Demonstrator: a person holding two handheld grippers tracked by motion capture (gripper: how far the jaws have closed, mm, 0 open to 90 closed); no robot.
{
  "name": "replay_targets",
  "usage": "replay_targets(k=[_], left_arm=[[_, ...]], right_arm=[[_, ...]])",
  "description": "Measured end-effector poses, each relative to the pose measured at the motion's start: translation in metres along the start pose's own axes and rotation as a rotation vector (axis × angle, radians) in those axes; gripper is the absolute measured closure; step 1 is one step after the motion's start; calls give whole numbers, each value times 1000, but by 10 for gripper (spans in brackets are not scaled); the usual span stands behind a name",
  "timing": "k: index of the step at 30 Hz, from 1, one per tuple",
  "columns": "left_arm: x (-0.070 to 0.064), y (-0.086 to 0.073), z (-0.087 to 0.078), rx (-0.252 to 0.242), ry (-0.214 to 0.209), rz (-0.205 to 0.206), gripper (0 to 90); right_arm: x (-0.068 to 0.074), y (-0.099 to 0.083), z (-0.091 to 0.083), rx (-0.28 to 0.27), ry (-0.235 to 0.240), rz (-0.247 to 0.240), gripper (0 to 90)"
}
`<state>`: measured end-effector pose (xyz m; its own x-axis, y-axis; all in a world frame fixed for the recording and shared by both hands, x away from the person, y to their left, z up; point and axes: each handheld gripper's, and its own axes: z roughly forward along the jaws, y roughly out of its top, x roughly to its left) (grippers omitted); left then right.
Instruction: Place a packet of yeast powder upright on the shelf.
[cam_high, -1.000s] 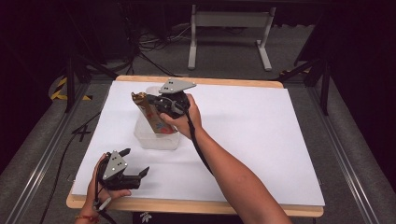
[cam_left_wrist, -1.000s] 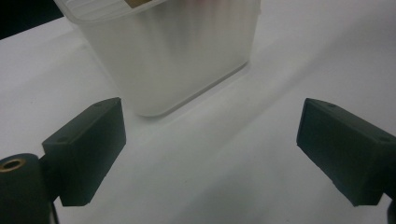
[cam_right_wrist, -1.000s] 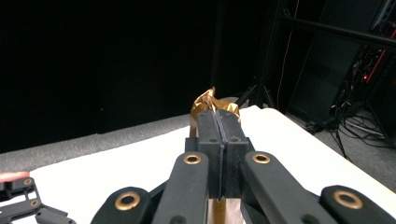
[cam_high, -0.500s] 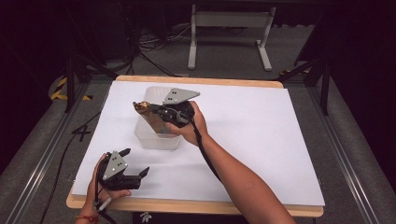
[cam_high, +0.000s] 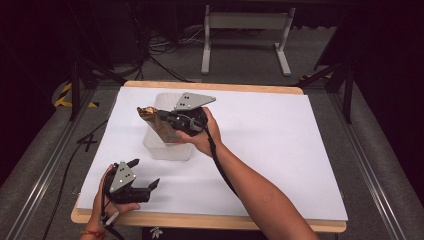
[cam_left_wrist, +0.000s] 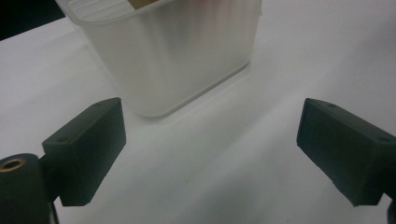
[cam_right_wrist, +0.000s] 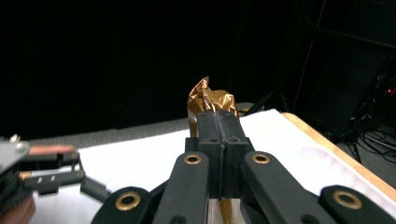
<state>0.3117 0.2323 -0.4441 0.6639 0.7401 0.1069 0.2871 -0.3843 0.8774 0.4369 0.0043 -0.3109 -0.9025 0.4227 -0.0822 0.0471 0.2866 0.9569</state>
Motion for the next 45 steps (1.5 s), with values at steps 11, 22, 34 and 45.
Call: replay_targets(k=[11,22,34,45], left_arm=[[0,1,-1,-5,0,4,89],[-1,1,1,0,-2,2,89],[-2,1,2,5,-2,1,89],[-2,0,2,9,-1,2,89]], right_arm=[[-9,-25,3,-6,-3,74,897],[-23,-46,-14,2,-33,108,895],[-32,-53,-22,28,-72,77,895],[-33,-52,-22,60,-80,51,891]])
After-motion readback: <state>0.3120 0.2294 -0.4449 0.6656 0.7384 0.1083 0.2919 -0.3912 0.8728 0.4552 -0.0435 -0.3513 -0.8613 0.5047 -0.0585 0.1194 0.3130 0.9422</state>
